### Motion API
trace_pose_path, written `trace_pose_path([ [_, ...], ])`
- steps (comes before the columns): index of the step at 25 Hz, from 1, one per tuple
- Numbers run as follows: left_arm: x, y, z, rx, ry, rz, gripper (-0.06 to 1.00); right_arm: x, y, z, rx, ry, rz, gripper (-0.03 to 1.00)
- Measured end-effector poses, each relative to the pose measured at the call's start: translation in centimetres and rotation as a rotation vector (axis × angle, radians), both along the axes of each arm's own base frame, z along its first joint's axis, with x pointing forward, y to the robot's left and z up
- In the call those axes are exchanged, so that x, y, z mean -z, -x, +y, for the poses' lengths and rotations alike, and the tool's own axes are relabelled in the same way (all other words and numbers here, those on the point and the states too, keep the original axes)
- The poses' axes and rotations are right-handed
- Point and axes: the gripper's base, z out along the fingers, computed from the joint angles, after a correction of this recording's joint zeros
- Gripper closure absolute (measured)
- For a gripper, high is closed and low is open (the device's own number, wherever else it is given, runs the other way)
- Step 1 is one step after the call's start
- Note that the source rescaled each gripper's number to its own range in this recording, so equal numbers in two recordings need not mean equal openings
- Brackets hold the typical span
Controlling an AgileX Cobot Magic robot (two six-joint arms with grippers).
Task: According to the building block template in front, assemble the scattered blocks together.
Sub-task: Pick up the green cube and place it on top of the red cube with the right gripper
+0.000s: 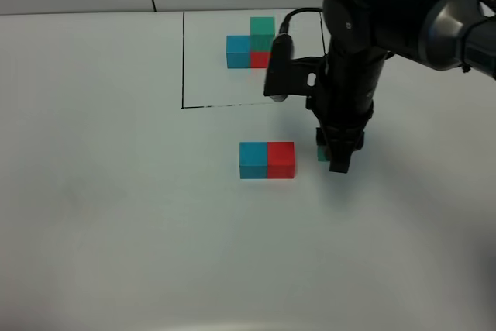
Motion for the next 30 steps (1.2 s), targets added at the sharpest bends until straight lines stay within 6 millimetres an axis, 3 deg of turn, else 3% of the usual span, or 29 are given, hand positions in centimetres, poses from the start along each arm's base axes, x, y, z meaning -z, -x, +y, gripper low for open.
trace_pose_path([
  [8,0.0,0.0,0.0,0.000,0.000,0.000,-0.03,1.8,-0.5,2.4,-0.078,0.019,0.028,0.95],
  [14,0.0,0.0,0.0,0.000,0.000,0.000,-0.03,1.3,-1.9,4.0,-0.049,-0.027,0.033,0.95],
  [19,0.0,0.0,0.0,0.000,0.000,0.000,-0.03,1.2,-2.4,4.4,-0.013,-0.042,0.020,0.95],
  [30,0.0,0.0,0.0,0.000,0.000,0.000,-0.03,3.0,-2.5,5.1,0.003,-0.078,0.073,0.95],
])
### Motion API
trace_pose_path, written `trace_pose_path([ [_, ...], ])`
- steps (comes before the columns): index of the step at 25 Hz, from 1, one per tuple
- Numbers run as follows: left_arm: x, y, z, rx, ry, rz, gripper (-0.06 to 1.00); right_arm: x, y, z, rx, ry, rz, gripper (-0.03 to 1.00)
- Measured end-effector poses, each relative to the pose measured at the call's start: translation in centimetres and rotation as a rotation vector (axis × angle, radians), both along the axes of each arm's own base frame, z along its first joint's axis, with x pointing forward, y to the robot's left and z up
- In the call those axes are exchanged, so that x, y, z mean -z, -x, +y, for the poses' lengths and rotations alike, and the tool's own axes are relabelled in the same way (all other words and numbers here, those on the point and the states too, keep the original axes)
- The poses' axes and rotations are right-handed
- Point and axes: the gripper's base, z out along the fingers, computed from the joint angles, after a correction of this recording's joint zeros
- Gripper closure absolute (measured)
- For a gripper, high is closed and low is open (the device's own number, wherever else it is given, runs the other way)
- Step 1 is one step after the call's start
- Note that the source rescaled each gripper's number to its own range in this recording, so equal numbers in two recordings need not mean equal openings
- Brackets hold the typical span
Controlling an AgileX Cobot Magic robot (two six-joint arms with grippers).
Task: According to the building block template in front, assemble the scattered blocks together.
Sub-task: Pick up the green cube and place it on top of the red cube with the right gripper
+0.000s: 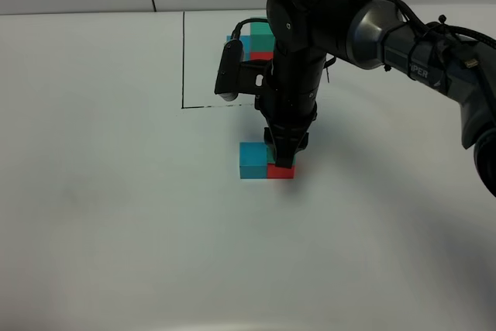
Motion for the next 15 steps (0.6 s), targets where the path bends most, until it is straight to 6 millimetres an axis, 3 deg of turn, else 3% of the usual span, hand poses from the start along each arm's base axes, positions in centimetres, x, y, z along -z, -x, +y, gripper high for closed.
trace_pose_path([
  [15,0.00,0.00,0.00,0.000,0.000,0.000,-0.03,0.36,-0.07,0.11,-0.009,-0.004,0.002,0.95],
])
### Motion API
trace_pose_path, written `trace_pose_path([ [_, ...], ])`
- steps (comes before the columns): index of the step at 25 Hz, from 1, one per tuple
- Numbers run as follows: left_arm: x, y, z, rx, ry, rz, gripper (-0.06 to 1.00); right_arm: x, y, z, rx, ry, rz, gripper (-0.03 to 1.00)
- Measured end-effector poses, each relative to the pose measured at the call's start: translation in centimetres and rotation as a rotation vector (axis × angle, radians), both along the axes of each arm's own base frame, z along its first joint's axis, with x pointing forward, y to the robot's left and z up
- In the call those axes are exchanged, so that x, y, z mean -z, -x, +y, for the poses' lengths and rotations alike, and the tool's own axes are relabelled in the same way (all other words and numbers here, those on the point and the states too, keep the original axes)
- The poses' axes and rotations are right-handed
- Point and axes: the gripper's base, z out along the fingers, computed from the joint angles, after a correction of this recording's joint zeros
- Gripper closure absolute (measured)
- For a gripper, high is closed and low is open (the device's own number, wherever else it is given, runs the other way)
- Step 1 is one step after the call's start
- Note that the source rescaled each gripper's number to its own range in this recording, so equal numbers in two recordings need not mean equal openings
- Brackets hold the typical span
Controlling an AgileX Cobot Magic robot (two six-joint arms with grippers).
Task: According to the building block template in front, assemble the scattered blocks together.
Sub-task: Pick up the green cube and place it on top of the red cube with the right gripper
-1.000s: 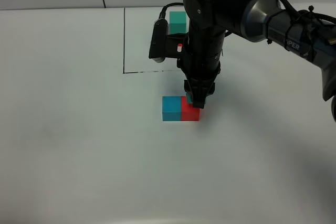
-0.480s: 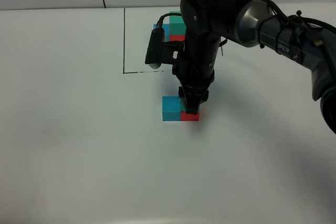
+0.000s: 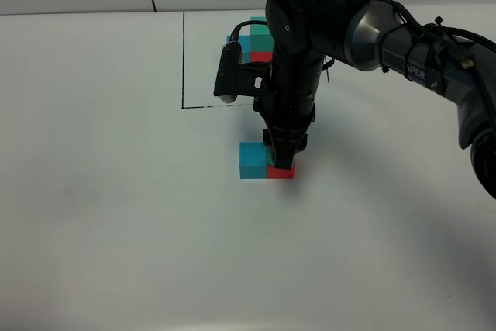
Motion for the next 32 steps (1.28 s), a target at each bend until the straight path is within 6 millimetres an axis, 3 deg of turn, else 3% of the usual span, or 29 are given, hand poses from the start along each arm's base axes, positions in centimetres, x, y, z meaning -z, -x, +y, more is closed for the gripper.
trace_pose_path([
  [32,0.00,0.00,0.00,0.000,0.000,0.000,-0.03,0.52,-0.10,0.08,-0.005,0.002,0.003,0.95],
])
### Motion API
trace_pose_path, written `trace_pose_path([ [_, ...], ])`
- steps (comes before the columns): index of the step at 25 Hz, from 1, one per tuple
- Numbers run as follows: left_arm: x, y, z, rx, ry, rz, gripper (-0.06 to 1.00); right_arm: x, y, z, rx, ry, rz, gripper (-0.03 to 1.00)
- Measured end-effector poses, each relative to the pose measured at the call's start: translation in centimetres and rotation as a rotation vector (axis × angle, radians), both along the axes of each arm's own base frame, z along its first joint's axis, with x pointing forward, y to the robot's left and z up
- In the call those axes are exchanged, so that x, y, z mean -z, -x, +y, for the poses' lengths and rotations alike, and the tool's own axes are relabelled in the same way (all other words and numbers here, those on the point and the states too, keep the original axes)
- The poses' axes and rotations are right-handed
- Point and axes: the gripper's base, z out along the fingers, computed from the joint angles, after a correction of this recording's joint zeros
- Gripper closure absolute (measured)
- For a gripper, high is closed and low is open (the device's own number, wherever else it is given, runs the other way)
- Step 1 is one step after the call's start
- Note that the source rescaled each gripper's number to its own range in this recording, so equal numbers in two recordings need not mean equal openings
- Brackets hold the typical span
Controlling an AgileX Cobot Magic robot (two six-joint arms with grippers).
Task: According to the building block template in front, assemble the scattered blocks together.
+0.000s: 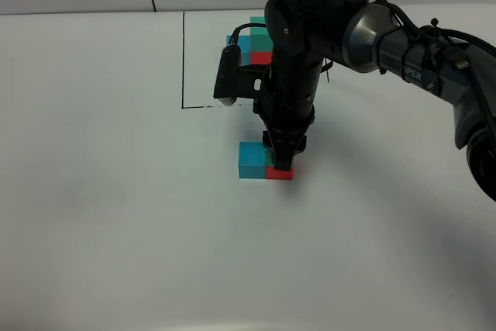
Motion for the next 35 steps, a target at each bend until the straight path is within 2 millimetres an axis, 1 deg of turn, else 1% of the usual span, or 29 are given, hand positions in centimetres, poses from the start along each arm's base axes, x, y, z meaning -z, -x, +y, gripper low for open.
trace_pose_path([
  [6,0.0,0.0,0.0,0.000,0.000,0.000,-0.03,0.0,0.0,0.0,0.000,0.000,0.000,0.95],
  [8,0.0,0.0,0.0,0.000,0.000,0.000,-0.03,0.0,0.0,0.0,-0.005,0.000,0.000,0.92],
  [10,0.0,0.0,0.0,0.000,0.000,0.000,-0.03,0.0,0.0,0.0,-0.012,-0.002,0.002,0.77],
  [12,0.0,0.0,0.0,0.000,0.000,0.000,-0.03,0.0,0.0,0.0,-0.024,-0.001,0.001,0.56],
  [15,0.0,0.0,0.0,0.000,0.000,0.000,-0.03,0.0,0.0,0.0,-0.032,0.004,-0.001,0.30],
  [17,0.0,0.0,0.0,0.000,0.000,0.000,-0.03,-0.2,0.0,-0.1,-0.035,0.010,-0.008,0.19],
  [18,0.0,0.0,0.0,0.000,0.000,0.000,-0.03,-0.3,0.0,-0.2,-0.037,0.013,-0.014,0.15],
  [20,0.0,0.0,0.0,0.000,0.000,0.000,-0.03,-1.2,0.1,-0.4,-0.028,0.017,-0.027,0.13],
  [22,0.0,0.0,0.0,0.000,0.000,0.000,-0.03,-2.5,0.3,-0.7,-0.006,0.024,-0.044,0.12],
  [24,0.0,0.0,0.0,0.000,0.000,0.000,-0.03,-4.1,0.6,-1.1,0.045,0.014,-0.049,0.11],
  [27,0.0,0.0,0.0,0.000,0.000,0.000,-0.03,-5.5,0.5,-2.2,0.160,-0.001,-0.063,0.11],
  [29,0.0,0.0,0.0,0.000,0.000,0.000,-0.03,-5.9,0.5,-3.6,0.249,-0.001,-0.054,0.11],
  [31,0.0,0.0,0.0,0.000,0.000,0.000,-0.03,-5.8,0.8,-5.6,0.339,0.005,-0.044,0.11],
  [32,0.0,0.0,0.0,0.000,0.000,0.000,-0.03,-5.6,1.0,-6.5,0.387,0.002,-0.042,0.11],
  [34,0.0,0.0,0.0,0.000,0.000,0.000,-0.03,-4.7,1.7,-8.8,0.540,-0.020,-0.042,0.11],
  [35,0.0,0.0,0.0,0.000,0.000,0.000,-0.03,-4.8,1.9,-9.9,0.618,-0.050,-0.057,0.11],
])
